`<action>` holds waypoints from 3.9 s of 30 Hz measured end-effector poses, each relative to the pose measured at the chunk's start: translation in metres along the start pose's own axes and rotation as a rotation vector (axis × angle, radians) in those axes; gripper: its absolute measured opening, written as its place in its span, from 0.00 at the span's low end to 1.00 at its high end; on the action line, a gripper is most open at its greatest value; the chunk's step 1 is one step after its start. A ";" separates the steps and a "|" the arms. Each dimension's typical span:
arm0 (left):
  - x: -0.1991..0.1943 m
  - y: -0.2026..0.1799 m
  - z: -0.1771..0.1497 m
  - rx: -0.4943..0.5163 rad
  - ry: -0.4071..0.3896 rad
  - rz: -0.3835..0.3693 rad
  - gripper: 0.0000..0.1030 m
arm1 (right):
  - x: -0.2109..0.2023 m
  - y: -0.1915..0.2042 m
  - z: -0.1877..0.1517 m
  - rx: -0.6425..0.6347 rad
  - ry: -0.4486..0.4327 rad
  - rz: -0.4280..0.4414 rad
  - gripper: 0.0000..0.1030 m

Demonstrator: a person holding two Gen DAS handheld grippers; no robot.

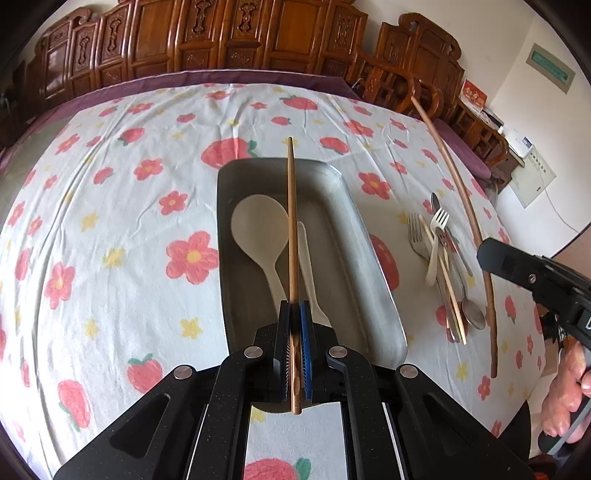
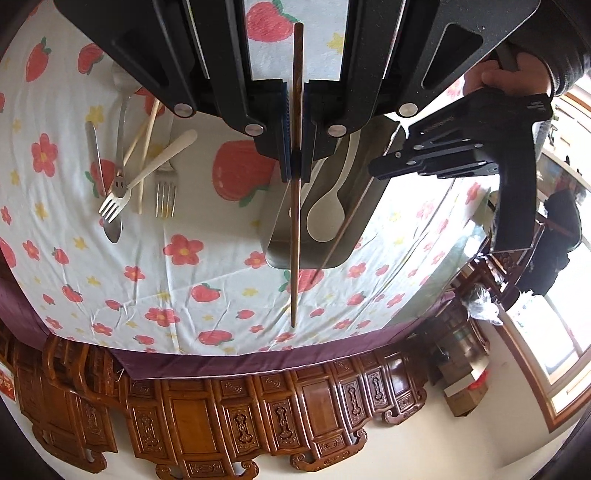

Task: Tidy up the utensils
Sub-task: 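Carry both chopsticks to the grey tray and open the left gripper to release its chopstick, then lower the right gripper's chopstick into the grey tray and open the right gripper, then move the right gripper to the pile and grasp a metal spoon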

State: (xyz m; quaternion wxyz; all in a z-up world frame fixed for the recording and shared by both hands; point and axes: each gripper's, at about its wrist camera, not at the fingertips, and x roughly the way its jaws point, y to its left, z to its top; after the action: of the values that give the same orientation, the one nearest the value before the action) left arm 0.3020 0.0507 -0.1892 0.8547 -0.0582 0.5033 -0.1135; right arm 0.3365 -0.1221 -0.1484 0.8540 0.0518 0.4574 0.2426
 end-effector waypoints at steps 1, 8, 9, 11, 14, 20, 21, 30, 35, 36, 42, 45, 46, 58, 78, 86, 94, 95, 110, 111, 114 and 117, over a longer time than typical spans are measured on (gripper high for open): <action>0.001 0.000 0.000 0.002 0.003 0.000 0.05 | 0.000 0.001 0.000 0.000 0.000 0.002 0.06; 0.008 -0.001 -0.005 0.000 0.019 0.003 0.05 | 0.005 0.003 -0.001 -0.006 0.009 0.002 0.06; 0.008 0.000 -0.004 0.000 0.017 0.005 0.05 | 0.005 0.004 -0.001 -0.008 0.011 0.001 0.06; 0.007 0.000 -0.003 0.004 0.011 0.013 0.05 | 0.007 0.006 0.000 -0.011 0.014 0.002 0.06; 0.002 0.002 -0.001 0.003 -0.003 0.016 0.05 | 0.009 0.009 0.001 -0.016 0.016 0.003 0.06; -0.016 0.011 0.004 -0.001 -0.050 0.026 0.05 | 0.022 0.018 0.005 -0.022 0.032 0.018 0.06; -0.021 0.014 0.005 -0.005 -0.059 0.028 0.05 | 0.024 0.019 0.005 -0.024 0.034 0.019 0.06; -0.046 0.032 0.006 -0.013 -0.106 0.078 0.05 | 0.063 0.046 0.020 -0.056 0.045 0.047 0.06; -0.057 0.042 0.004 -0.028 -0.128 0.084 0.05 | 0.084 0.055 0.021 -0.081 0.063 0.021 0.06; -0.058 0.043 0.004 -0.029 -0.130 0.085 0.05 | 0.087 0.055 0.020 -0.085 0.067 0.017 0.06; -0.065 0.045 0.002 -0.024 -0.143 0.090 0.05 | 0.098 0.055 0.015 -0.101 0.087 -0.013 0.06; -0.066 0.045 0.002 -0.023 -0.146 0.089 0.05 | 0.101 0.054 0.013 -0.110 0.091 -0.026 0.06; -0.067 0.045 0.001 -0.023 -0.147 0.088 0.05 | 0.101 0.054 0.013 -0.112 0.092 -0.028 0.06; -0.076 0.035 0.000 -0.004 -0.159 0.084 0.05 | 0.087 0.049 0.012 -0.103 0.078 -0.020 0.08; -0.077 -0.029 -0.003 0.090 -0.161 0.034 0.06 | -0.048 -0.032 -0.055 -0.076 -0.002 -0.160 0.08; -0.066 -0.062 -0.009 0.130 -0.142 0.006 0.27 | -0.075 -0.071 -0.073 -0.046 -0.002 -0.237 0.08; -0.049 -0.098 -0.015 0.188 -0.110 -0.011 0.45 | -0.068 -0.098 -0.083 0.007 0.012 -0.241 0.15; -0.047 -0.100 -0.016 0.191 -0.106 -0.012 0.45 | -0.064 -0.100 -0.083 0.010 0.017 -0.241 0.15; -0.026 -0.120 -0.029 0.210 -0.053 -0.018 0.64 | 0.026 -0.129 -0.059 -0.043 0.159 -0.276 0.15; -0.025 -0.120 -0.029 0.211 -0.051 -0.016 0.64 | 0.031 -0.131 -0.058 -0.043 0.171 -0.278 0.15; -0.024 -0.120 -0.030 0.213 -0.045 -0.011 0.64 | 0.042 -0.134 -0.056 -0.037 0.204 -0.294 0.15; -0.022 -0.120 -0.030 0.212 -0.040 -0.010 0.64 | 0.045 -0.133 -0.055 -0.038 0.208 -0.302 0.15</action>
State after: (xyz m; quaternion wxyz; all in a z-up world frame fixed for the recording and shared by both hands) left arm 0.2490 -0.0593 -0.1596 0.8653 0.0278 0.4710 -0.1693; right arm 0.3619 -0.2255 -0.2556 0.8296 -0.0588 0.5412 0.1240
